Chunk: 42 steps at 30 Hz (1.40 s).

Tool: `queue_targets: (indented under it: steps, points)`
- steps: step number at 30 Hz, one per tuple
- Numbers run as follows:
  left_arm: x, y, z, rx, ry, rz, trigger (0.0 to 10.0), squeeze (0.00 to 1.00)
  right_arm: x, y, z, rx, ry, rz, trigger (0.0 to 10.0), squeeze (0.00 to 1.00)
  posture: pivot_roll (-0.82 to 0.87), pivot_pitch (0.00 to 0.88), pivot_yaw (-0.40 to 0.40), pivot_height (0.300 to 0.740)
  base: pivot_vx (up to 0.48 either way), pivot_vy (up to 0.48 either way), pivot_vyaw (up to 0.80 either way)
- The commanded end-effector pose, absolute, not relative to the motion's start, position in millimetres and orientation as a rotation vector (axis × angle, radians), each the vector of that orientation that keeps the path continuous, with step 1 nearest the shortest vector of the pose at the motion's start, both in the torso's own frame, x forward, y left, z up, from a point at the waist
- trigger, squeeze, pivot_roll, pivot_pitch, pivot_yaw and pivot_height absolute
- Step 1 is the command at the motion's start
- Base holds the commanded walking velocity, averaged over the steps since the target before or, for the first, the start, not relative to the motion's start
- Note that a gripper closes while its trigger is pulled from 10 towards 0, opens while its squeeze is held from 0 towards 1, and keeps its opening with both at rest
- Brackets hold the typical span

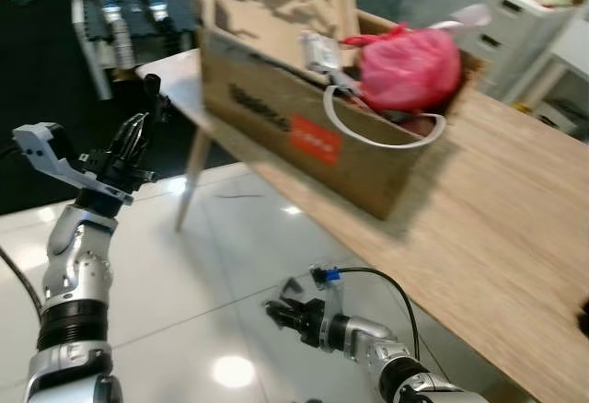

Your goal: Picking trash to rubbish bin

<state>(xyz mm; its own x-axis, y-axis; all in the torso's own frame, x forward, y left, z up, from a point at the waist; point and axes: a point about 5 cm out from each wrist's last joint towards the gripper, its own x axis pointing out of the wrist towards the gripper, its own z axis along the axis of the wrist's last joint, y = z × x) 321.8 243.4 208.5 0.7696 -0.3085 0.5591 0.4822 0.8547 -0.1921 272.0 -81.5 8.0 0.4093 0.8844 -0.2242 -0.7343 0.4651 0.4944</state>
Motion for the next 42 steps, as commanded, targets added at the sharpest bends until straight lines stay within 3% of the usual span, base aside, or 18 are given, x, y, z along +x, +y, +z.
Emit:
queue_targets:
  steps: [1, 7, 13, 23, 32, 37, 38, 42]
  points:
    - [317.8, 243.0, 214.8, -0.328, -0.550, -0.454, 10.0, 0.00, 274.5, -74.6, 22.2, 0.307, 0.413, 1.200, 10.0, 0.00, 0.15, 0.116, -0.056, 0.740, 0.000, 0.000, -0.80]
    - [310.3, 233.7, 235.8, -0.317, -0.606, -0.511, 10.0, 0.00, 292.6, -70.0, 76.9, 0.283, 0.145, 1.389, 10.0, 0.00, 0.15, 0.117, -0.061, 0.740, 0.000, 0.000, -0.80]
    - [309.4, 226.7, 247.9, -0.309, -0.639, -0.540, 10.0, 0.00, 290.7, -71.2, 114.2, 0.225, 0.010, 1.527, 10.0, 0.00, 0.14, 0.113, -0.063, 0.740, 0.000, 0.000, -0.80]
    - [302.5, 221.9, 262.4, -0.295, -0.675, -0.555, 10.0, 0.00, 302.6, -108.4, 204.2, 0.091, -0.321, 1.402, 10.0, 0.00, 0.13, 0.116, -0.070, 0.740, 0.000, 0.000, 0.00]
    - [301.4, 207.3, 272.6, -0.277, -0.689, -0.599, 10.0, 0.00, 300.7, -125.4, 222.5, -0.021, -0.320, 1.303, 10.0, 0.00, 0.12, 0.116, -0.068, 0.740, 0.000, 0.000, 0.00]
    - [299.5, 181.3, 285.2, -0.239, -0.699, -0.691, 10.0, 0.00, 303.8, -135.8, 226.0, -0.044, -0.314, 1.197, 10.0, 0.00, 0.12, 0.124, -0.063, 0.740, 0.000, 0.000, 0.00]
    - [298.2, 164.1, 290.7, -0.213, -0.699, -0.768, 10.0, 0.00, 303.0, -137.2, 233.1, -0.015, -0.348, 1.177, 10.0, 0.00, 0.11, 0.132, -0.061, 0.740, 0.000, 0.000, 0.00]
    - [296.4, 148.3, 299.5, -0.178, -0.710, -0.843, 10.0, 0.00, 297.4, -139.1, 248.8, 0.053, -0.424, 1.187, 10.0, 0.00, 0.11, 0.134, -0.057, 0.740, 0.000, 0.000, 0.00]
